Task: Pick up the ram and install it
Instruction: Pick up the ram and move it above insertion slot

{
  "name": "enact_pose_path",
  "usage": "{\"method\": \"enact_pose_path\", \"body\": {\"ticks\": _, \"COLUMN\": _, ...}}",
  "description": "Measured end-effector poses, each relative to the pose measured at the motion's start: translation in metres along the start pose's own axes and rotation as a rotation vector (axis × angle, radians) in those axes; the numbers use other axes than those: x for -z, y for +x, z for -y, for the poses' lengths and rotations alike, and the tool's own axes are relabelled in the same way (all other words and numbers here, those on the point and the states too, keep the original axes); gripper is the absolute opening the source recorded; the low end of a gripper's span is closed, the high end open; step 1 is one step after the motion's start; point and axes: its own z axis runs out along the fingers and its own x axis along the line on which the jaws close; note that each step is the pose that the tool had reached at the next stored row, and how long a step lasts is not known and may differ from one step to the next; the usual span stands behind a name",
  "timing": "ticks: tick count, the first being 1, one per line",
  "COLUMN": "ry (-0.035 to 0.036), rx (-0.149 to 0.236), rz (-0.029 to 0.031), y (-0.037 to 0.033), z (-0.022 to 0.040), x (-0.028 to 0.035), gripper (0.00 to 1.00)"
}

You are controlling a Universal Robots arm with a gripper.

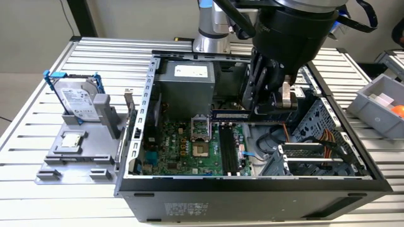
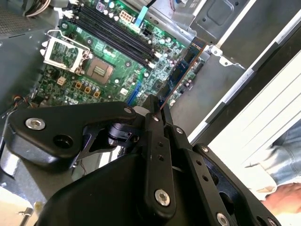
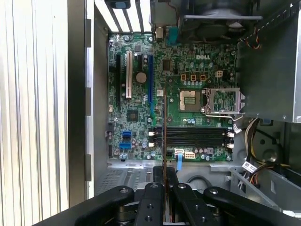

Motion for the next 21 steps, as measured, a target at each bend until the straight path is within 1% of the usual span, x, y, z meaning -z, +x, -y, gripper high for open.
{"method": "enact_pose_path", "body": {"ticks": 9, "ry": 0.0000, "rx": 0.000, "rz": 0.0000, "y": -0.0002, "z": 0.0053, "x": 0.0001, "gripper": 0.00}}
{"method": "enact_pose_path", "body": {"ticks": 21, "ry": 0.0000, "rx": 0.000, "rz": 0.0000, "y": -0.0002, "z": 0.0106, "x": 0.0001, "gripper": 0.00}}
